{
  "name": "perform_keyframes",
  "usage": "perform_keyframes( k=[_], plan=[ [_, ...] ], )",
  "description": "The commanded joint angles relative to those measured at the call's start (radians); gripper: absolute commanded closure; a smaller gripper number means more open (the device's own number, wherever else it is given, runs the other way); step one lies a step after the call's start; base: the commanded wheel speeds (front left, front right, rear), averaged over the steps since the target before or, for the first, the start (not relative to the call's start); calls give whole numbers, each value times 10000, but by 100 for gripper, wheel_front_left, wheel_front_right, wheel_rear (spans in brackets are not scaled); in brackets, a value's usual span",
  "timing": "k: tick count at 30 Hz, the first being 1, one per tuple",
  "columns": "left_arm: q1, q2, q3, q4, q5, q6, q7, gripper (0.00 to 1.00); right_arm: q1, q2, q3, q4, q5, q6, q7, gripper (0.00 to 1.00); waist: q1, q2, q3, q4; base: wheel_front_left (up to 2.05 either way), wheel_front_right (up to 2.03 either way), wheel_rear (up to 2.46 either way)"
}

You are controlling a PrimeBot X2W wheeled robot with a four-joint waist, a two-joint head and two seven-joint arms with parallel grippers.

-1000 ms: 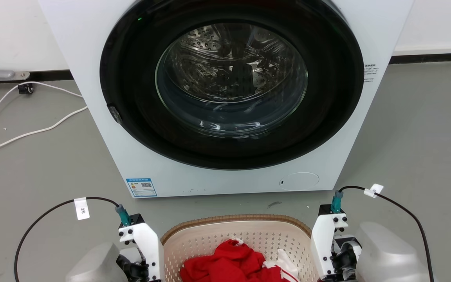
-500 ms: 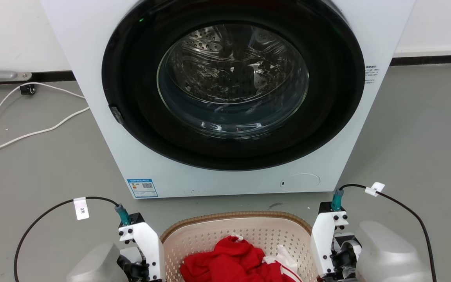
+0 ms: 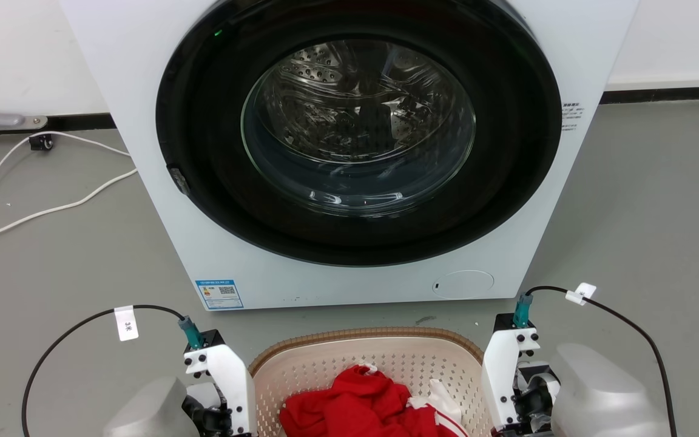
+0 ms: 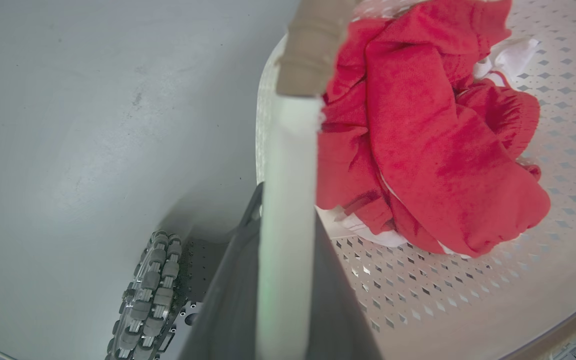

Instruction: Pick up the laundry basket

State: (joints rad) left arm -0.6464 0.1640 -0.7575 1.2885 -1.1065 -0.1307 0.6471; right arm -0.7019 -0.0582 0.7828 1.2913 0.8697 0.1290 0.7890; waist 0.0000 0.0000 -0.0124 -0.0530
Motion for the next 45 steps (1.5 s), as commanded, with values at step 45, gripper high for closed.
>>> perform_keyframes(
  k=[45],
  plan=[
    [-103,-108,-194,-102,-370,0,-231,100,-97,156,203,-55,288,32,-134,100,0,0,50,4,0,0,0]
  ],
)
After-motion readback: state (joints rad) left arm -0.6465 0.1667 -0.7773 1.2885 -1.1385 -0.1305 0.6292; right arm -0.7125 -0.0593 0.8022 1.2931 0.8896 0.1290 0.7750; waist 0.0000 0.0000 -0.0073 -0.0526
